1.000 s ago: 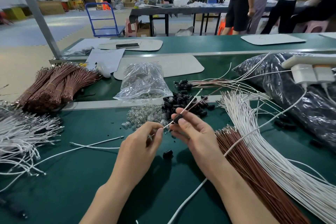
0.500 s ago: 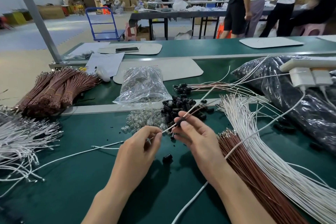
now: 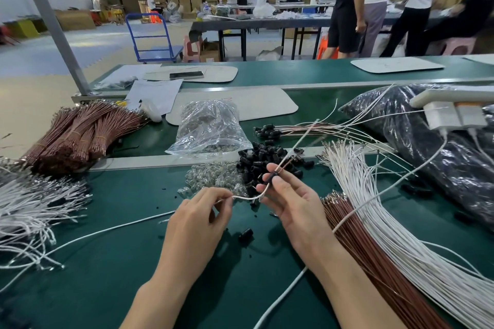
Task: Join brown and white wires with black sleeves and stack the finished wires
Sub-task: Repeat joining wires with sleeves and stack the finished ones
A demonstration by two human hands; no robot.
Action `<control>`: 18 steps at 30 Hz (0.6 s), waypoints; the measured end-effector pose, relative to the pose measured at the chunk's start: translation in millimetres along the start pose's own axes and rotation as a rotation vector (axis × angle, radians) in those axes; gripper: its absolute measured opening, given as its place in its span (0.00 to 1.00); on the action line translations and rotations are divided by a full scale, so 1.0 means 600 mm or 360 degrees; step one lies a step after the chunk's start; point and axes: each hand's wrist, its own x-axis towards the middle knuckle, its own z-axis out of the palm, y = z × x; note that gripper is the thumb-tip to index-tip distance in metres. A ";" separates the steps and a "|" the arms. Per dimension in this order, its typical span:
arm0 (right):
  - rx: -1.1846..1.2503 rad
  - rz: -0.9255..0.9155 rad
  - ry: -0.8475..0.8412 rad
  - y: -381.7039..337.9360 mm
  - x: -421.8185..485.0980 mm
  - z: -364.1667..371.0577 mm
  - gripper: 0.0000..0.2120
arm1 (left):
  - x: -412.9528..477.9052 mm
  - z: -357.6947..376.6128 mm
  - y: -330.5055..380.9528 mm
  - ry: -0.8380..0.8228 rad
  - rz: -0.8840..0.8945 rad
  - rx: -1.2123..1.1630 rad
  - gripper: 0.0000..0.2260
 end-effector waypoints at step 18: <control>-0.0071 0.0000 -0.0089 0.001 -0.003 0.000 0.15 | 0.001 -0.004 0.002 -0.0078 0.0022 0.0055 0.06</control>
